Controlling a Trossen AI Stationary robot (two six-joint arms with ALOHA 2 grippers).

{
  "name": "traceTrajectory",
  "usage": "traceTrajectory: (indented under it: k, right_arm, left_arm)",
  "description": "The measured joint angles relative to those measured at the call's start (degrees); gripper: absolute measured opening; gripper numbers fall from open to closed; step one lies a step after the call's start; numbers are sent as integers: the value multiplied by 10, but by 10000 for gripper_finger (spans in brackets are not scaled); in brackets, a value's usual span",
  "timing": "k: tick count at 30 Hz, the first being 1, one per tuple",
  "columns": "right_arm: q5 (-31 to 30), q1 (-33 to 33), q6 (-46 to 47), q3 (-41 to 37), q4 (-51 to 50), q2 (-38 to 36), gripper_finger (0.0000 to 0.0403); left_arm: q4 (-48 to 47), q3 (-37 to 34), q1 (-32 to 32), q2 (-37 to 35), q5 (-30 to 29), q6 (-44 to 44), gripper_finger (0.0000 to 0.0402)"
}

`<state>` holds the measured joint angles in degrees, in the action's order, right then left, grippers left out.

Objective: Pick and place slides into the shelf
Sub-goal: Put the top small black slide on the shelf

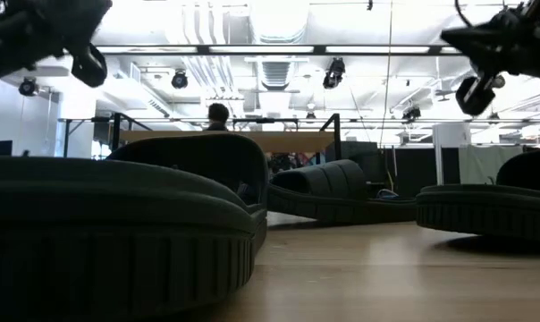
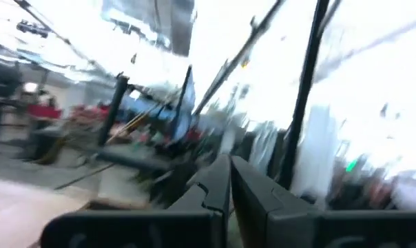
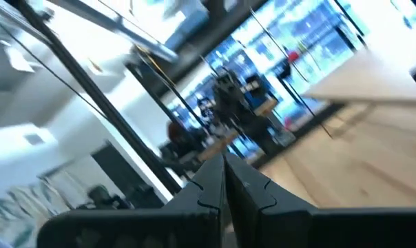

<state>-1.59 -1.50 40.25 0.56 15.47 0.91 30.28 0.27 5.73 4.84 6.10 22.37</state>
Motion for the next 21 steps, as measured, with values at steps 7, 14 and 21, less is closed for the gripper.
traceTrajectory:
  k: [7,14,21]
  right_arm:
    - [6,0,-2,0,96,0,9]
    - [89,0,1,0,145,22,9]
    - [155,0,-53,42,232,112,9]
  left_arm:
    - [130,0,0,0,-20,62,2]
    - [193,1,0,0,-138,165,2]
    - [197,36,0,15,-140,176,2]
